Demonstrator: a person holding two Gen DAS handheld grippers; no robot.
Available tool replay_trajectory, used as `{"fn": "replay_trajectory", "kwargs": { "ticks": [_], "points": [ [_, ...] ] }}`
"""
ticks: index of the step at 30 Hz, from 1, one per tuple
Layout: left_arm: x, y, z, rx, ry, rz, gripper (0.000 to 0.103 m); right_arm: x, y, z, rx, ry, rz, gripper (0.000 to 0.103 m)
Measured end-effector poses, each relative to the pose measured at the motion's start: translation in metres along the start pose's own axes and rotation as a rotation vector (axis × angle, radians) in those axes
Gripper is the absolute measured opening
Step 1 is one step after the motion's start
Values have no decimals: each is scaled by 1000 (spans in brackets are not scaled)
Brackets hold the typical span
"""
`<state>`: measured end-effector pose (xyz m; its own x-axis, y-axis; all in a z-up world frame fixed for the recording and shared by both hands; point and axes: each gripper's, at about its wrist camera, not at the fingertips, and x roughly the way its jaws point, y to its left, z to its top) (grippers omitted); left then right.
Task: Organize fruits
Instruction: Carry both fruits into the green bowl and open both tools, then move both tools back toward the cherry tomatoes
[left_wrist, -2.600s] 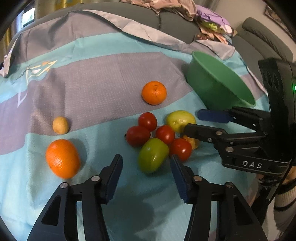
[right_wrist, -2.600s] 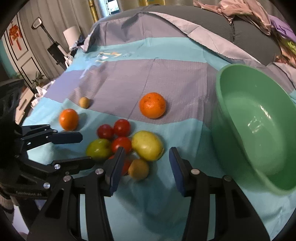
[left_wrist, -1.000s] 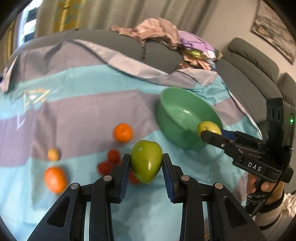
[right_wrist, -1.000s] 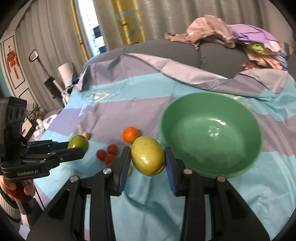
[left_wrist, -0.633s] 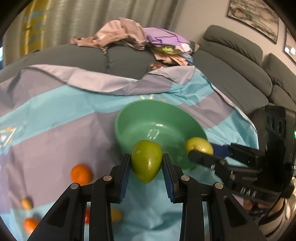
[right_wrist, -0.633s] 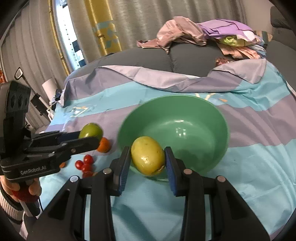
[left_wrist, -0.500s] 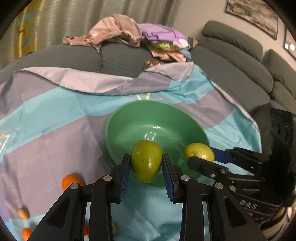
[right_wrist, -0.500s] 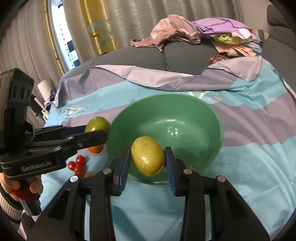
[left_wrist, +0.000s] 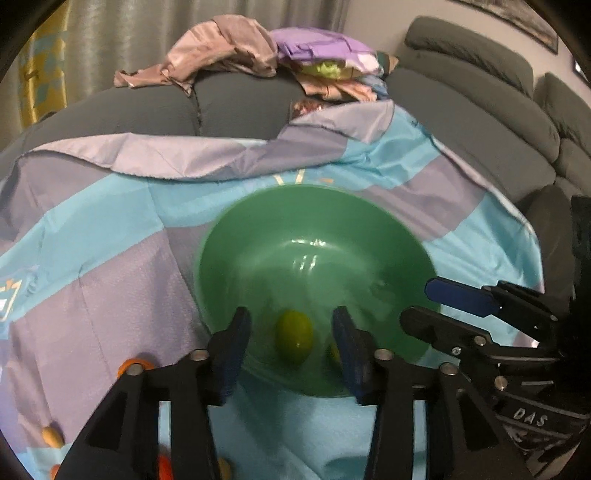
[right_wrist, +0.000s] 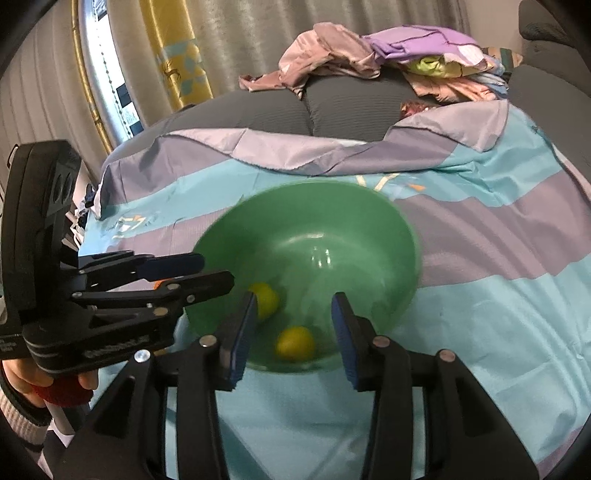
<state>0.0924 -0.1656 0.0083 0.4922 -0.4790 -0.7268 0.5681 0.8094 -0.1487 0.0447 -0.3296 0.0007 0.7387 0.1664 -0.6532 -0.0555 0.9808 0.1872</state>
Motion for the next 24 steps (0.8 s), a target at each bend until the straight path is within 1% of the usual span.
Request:
{"fn": "replay_trajectory", "kwargs": {
  "ticks": [3,6,9,12,14,15,16,20,24],
  "points": [
    [-24,12,-7,-43,-40,2,50,-16,-3,-4,15,-22,5,47],
    [-49,31,-26,-106,-59,25,50,-31,-4,-11,28,-29,12,52],
    [-71,50,-51,-164,-53,76,50,-40,-1,-16,35,-28,29,53],
    [-91,71,-82,-228,-19,171,50,-49,8,-16,24,-36,39,53],
    [-104,82,-103,-277,-11,192,50,-56,18,-16,2,-46,59,54],
    [-110,88,-112,-303,-8,195,50,-58,26,-17,-15,-45,78,56],
    [-115,92,-123,-326,-2,196,50,-57,32,-19,-29,-36,92,58],
    [-125,98,-149,-353,26,210,50,-45,61,-31,-84,34,145,58],
    [-129,98,-166,-376,34,179,50,-30,92,-51,-152,120,210,57]
  ]
}}
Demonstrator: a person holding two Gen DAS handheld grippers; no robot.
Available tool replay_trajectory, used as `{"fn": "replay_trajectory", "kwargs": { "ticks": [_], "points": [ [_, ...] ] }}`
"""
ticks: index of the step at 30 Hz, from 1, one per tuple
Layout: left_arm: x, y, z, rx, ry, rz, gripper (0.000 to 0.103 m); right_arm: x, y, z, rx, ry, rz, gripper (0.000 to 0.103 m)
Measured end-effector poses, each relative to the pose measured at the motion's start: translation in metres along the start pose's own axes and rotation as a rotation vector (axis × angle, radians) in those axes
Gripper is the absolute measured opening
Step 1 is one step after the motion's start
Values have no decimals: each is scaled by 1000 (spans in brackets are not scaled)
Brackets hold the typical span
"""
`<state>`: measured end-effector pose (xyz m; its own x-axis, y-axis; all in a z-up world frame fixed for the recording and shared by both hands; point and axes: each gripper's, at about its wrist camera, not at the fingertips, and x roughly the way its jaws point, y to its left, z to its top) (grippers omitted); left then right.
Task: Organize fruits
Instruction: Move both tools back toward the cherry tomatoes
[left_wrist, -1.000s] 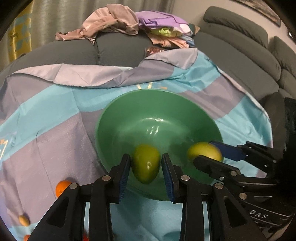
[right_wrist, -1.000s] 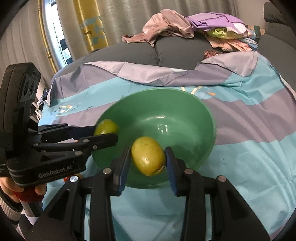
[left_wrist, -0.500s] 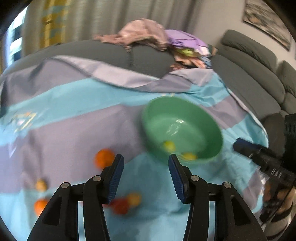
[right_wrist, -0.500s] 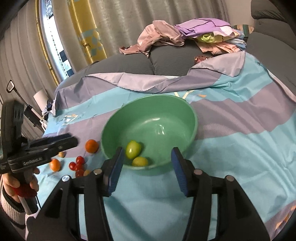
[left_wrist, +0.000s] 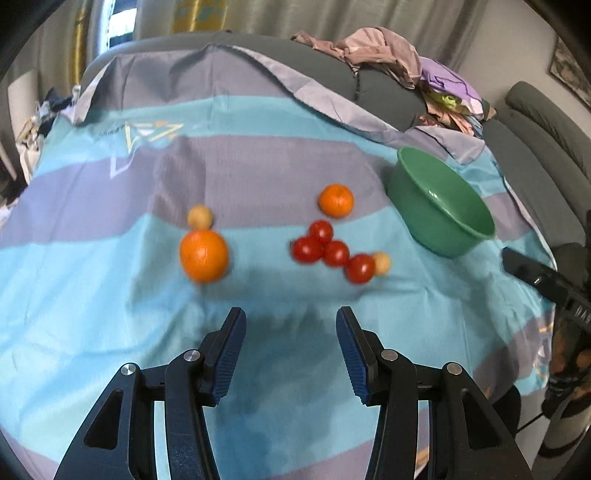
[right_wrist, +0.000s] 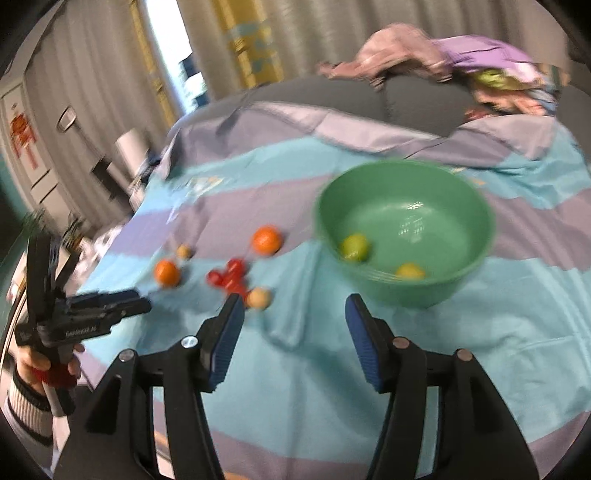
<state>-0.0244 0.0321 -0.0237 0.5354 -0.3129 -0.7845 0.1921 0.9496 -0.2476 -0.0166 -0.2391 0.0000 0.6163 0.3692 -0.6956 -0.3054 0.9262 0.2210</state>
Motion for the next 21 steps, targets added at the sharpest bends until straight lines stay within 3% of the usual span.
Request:
{"fn": "replay_trajectory", "kwargs": {
  "ticks": [12,21],
  "points": [
    [2,14,-13,-11,-13,-76,50,47,37,-10,4,109,111,55],
    [19,10,12,39,-31,-90,50,88,40,-4,63,167,163,42]
  ]
}}
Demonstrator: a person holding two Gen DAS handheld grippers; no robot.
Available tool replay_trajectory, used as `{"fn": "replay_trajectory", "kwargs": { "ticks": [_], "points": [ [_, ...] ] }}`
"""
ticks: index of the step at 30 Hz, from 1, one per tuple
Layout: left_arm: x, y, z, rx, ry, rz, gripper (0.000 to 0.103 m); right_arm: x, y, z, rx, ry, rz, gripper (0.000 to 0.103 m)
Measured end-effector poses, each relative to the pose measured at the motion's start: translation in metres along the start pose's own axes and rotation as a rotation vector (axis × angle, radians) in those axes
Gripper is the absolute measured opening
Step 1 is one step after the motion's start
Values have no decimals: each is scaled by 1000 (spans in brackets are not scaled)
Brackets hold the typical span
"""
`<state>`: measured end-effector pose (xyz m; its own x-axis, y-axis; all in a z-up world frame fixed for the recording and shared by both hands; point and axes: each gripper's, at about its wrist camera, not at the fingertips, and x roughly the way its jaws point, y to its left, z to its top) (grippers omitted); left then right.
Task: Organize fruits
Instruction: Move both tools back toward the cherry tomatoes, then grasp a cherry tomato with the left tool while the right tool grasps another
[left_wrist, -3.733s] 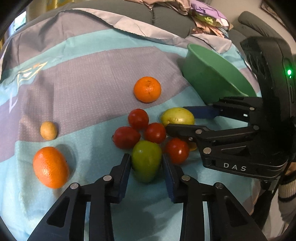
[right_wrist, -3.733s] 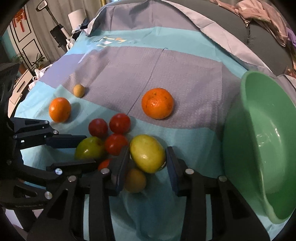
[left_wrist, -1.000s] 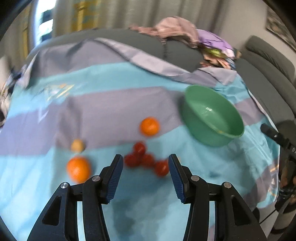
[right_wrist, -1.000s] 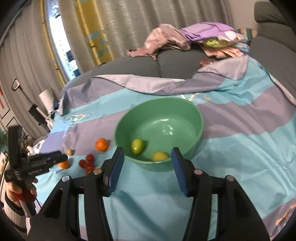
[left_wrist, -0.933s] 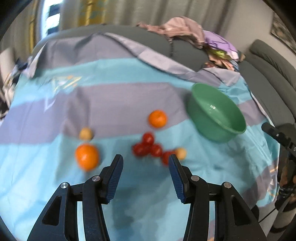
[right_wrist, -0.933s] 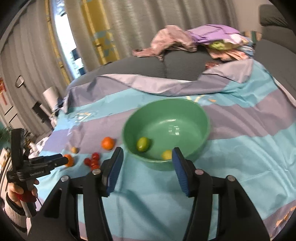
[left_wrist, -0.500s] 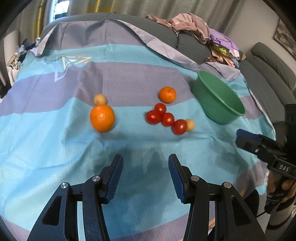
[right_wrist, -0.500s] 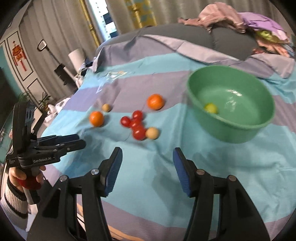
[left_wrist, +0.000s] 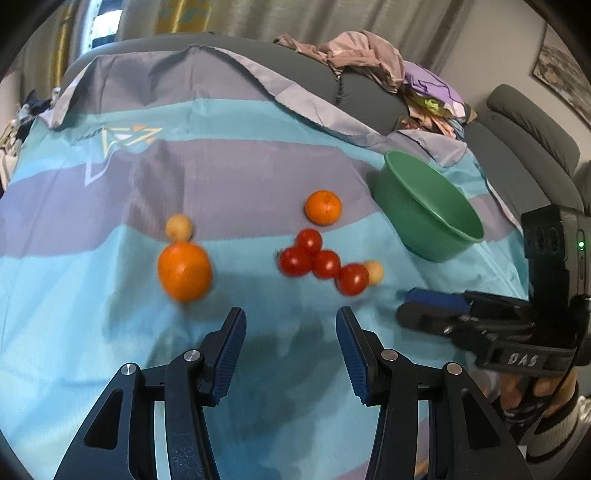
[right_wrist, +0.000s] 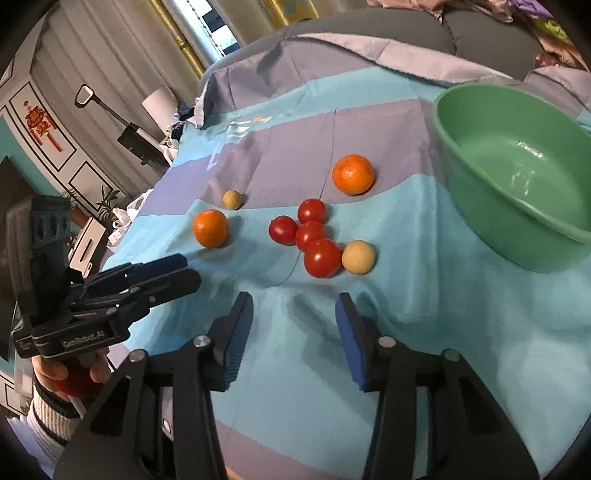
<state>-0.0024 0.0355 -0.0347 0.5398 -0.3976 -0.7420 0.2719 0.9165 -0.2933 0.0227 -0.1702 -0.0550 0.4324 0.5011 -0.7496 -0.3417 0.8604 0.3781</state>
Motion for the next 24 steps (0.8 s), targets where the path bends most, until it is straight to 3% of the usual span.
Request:
{"fn": "replay_trajectory", "kwargs": {
  "ticks": [17,21,24],
  "points": [
    [73,-1,35,113,117,6,50,42,-8,28,-87,65,-114,40],
    [76,-5,40,142,112,-5,49,44,-12,30,-93,63,-118,36],
    [80,-7,42,159,111,12,41,45,-12,29,-103,64,-120,34]
  ]
}}
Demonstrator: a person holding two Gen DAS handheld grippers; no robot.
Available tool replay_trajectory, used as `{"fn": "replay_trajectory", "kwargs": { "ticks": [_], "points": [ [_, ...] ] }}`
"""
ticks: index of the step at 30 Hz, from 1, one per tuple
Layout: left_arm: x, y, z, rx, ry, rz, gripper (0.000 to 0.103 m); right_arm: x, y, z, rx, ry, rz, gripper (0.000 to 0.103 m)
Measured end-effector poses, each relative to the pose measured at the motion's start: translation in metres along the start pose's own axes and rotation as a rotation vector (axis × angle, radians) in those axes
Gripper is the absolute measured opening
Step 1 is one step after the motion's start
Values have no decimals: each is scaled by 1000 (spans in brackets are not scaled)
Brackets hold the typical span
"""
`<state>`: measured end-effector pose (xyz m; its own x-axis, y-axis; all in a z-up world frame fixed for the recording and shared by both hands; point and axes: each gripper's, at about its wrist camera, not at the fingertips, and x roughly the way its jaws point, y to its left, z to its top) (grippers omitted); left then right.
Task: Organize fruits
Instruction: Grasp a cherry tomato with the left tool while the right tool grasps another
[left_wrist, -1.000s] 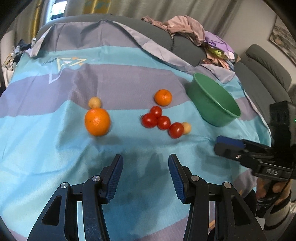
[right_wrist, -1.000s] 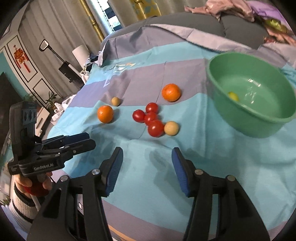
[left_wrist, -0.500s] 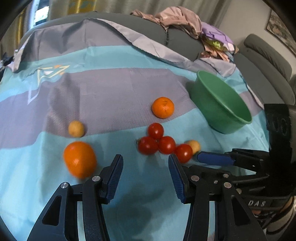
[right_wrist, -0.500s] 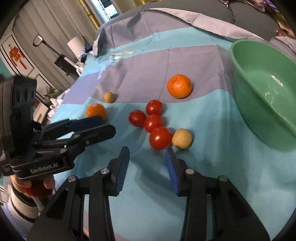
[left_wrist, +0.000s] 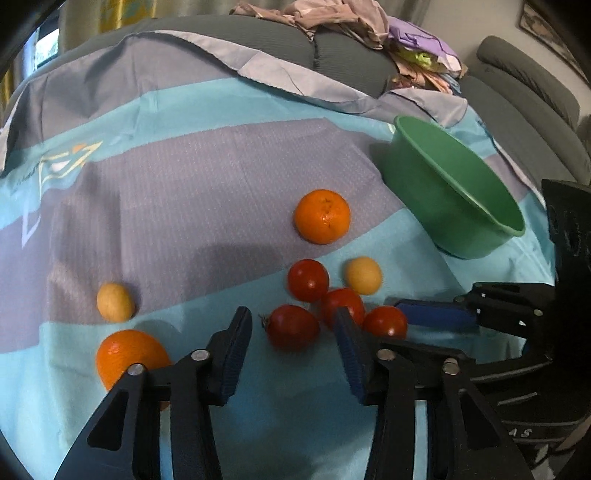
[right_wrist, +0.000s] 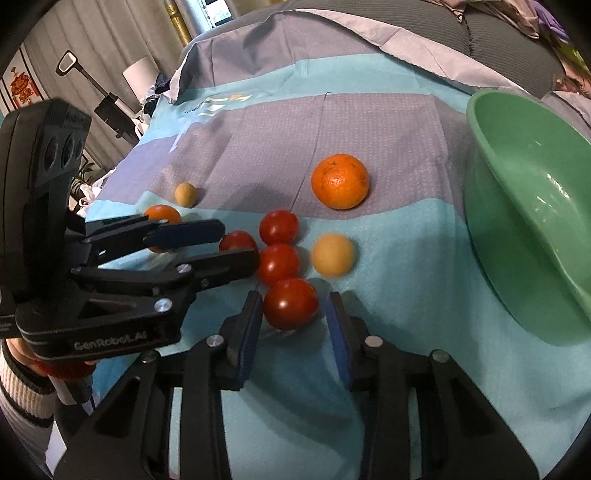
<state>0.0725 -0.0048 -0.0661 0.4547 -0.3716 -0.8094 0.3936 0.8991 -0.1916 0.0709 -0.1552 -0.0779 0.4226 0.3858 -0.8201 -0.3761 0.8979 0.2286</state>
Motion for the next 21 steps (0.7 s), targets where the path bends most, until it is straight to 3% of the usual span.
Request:
{"fn": "replay_trajectory", "kwargs": {
  "ticks": [9,21],
  "points": [
    [12,-7,-1,45,37,32,31,1,1,0,-20,-7,-11,32],
    [-13,-7,-11,-16,-26,25,30,-15,0,-8,12,-41,29,32]
  ]
}}
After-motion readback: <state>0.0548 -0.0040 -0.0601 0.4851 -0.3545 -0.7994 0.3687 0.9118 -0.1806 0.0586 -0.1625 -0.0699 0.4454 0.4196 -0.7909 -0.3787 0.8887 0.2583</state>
